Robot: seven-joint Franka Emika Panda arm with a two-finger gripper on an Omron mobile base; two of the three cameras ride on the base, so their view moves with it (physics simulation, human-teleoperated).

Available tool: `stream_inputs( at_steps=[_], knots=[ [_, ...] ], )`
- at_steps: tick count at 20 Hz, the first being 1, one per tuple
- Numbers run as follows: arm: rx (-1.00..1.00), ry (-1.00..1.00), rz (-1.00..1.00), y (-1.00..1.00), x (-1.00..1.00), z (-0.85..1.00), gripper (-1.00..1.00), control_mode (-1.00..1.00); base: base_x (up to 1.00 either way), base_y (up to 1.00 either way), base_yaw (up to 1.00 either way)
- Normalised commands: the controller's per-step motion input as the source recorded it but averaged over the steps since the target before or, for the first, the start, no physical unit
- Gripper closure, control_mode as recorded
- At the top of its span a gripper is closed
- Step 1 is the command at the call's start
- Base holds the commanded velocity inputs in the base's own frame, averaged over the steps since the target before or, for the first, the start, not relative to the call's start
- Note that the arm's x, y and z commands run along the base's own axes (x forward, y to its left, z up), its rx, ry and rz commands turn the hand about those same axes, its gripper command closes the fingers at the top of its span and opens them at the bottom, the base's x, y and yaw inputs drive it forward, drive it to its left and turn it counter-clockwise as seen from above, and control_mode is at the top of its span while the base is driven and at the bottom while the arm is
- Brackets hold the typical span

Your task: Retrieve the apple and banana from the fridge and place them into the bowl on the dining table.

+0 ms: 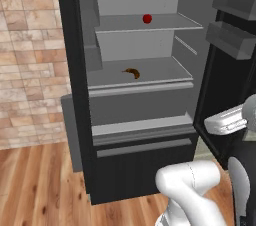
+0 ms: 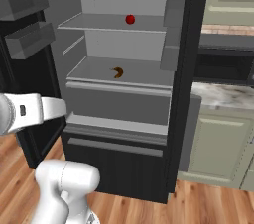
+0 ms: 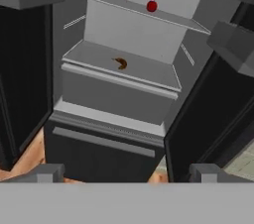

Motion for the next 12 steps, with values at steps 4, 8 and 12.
stream_inputs(
  at_steps=[4,8,12],
  knots=[
    [0.05,-0.04,0.00,-0.27,-0.10,0.40,-1.00,-1.00,0.00,0.00,0.00],
    [0.10,0.00,0.01,-0.31,0.00,0.33,-1.00,-1.00,0.00,0.00,0.00],
    [0.02,0.00,0.05,-0.01,0.00,0.02,-1.00,-1.00,0.00,0.00,0.00]
  ],
)
